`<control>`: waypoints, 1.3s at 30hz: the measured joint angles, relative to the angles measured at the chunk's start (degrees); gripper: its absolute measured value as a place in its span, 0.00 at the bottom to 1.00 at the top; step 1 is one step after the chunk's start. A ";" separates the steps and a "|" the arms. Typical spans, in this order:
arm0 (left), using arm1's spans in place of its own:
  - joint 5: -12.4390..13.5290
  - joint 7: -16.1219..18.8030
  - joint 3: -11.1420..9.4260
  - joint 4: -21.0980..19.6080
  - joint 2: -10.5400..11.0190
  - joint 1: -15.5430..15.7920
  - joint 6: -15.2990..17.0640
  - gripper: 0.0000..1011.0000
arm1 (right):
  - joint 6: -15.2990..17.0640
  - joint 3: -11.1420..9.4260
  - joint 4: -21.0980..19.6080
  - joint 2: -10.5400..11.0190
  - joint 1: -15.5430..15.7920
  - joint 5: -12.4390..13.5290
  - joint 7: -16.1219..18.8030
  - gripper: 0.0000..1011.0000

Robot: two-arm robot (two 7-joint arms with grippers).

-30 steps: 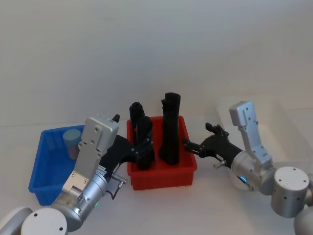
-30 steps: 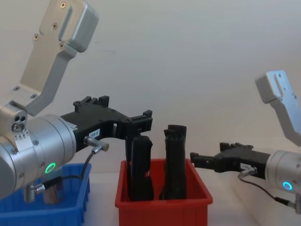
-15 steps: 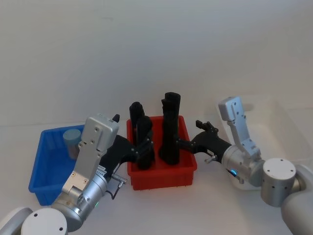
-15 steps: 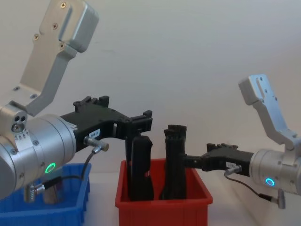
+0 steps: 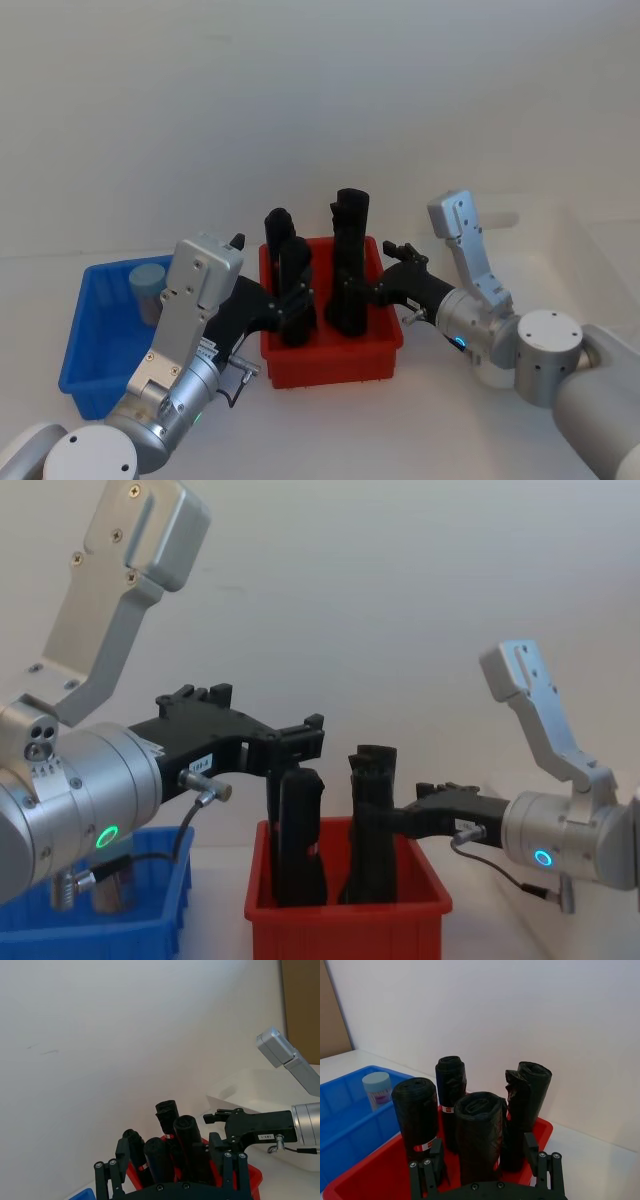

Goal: Pick the cotton swabs from the blue box and place them into the white box.

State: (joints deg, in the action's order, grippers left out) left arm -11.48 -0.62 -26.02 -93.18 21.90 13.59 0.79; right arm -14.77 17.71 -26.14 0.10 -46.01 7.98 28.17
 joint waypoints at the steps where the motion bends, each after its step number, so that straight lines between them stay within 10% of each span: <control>1: 0.00 0.00 0.00 0.00 0.00 0.00 0.00 0.99 | -0.46 0.05 1.27 -0.29 -0.68 0.06 0.12 0.99; 15: 0.00 0.00 0.00 0.00 0.00 0.00 0.00 0.99 | -4.16 0.06 12.17 -2.66 -6.70 0.59 1.04 0.99; 39: 0.00 0.00 0.00 0.00 0.00 0.00 0.00 0.99 | -6.97 -1.24 20.45 -4.68 -11.56 1.29 2.53 0.45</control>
State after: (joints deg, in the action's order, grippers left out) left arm -11.48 -0.62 -26.03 -93.17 21.89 13.59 0.79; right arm -21.74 16.47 -5.69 -4.58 -57.57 9.27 30.69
